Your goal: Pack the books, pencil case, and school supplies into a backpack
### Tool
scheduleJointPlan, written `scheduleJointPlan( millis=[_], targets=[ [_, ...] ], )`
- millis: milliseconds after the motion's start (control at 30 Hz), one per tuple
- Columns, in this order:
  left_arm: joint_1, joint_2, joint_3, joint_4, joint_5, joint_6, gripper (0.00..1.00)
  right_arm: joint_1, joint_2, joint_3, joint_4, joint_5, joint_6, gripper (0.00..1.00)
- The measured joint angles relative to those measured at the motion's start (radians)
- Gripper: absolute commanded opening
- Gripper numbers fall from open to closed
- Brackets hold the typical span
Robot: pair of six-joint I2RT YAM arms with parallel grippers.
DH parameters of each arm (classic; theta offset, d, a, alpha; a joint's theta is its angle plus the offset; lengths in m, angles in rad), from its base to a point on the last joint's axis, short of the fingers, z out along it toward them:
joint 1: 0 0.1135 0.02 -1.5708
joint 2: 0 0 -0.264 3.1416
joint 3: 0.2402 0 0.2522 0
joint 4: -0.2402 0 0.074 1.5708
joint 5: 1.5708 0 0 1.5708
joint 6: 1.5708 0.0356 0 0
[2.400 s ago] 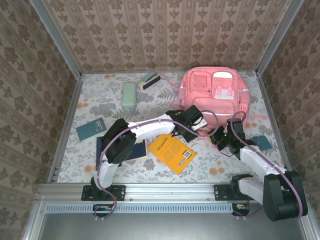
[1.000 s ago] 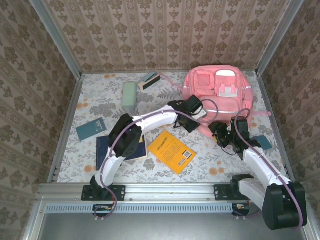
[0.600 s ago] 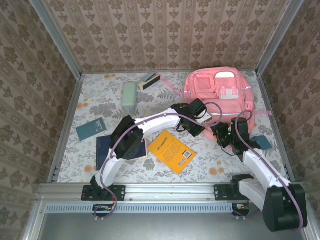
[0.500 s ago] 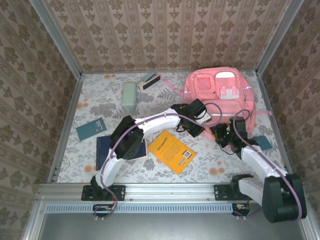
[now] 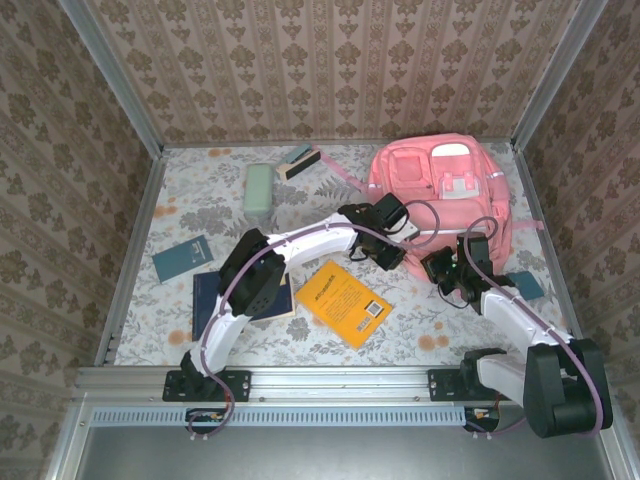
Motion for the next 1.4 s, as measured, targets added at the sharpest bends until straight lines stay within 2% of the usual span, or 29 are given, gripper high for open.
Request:
scheduleJointPlan(
  millis=[267,433,633,800,933,1033,1133,1200,1233,1300,1333,1400],
  targets=[
    [0.000,0.000,0.000,0.000,0.002,-0.004,0.00,0.000,0.000,0.000,-0.001,0.000,-0.003,0.00],
    [0.006,0.000,0.000,-0.001,-0.034,-0.010,0.00,0.000,0.000,0.003,-0.005,0.000,-0.006,0.00],
    [0.079,0.005,0.009,-0.006,-0.096,-0.024,0.00,0.000,-0.044,0.007,-0.035,0.000,-0.019,0.00],
    [0.150,0.063,0.113,-0.032,-0.159,-0.024,0.00,-0.004,-0.108,0.012,-0.074,-0.001,-0.029,0.00],
    [0.203,0.157,0.267,-0.071,-0.169,-0.024,0.00,-0.008,-0.127,0.013,-0.092,-0.008,-0.034,0.00],
    [0.212,0.225,0.376,-0.126,-0.154,-0.023,0.00,-0.008,-0.126,0.022,-0.082,-0.016,-0.034,0.00],
    [0.212,0.247,0.403,-0.144,-0.147,-0.023,0.00,-0.010,-0.112,0.032,-0.078,-0.024,-0.037,0.00],
    [0.215,0.245,0.397,-0.139,-0.147,-0.024,0.08,-0.009,-0.085,0.040,-0.073,-0.034,-0.041,0.00],
    [0.217,0.239,0.385,-0.132,-0.148,-0.024,0.17,-0.004,-0.064,0.048,-0.070,-0.042,-0.045,0.00],
    [0.223,0.221,0.343,-0.115,-0.159,-0.027,0.41,0.009,-0.021,0.065,-0.066,-0.051,-0.052,0.00],
    [0.231,0.208,0.314,-0.108,-0.168,-0.037,0.49,0.018,0.003,0.074,-0.066,-0.052,-0.055,0.01],
    [0.248,0.180,0.264,-0.102,-0.179,-0.047,0.58,0.040,0.053,0.100,-0.064,-0.053,-0.058,0.02]
  ],
)
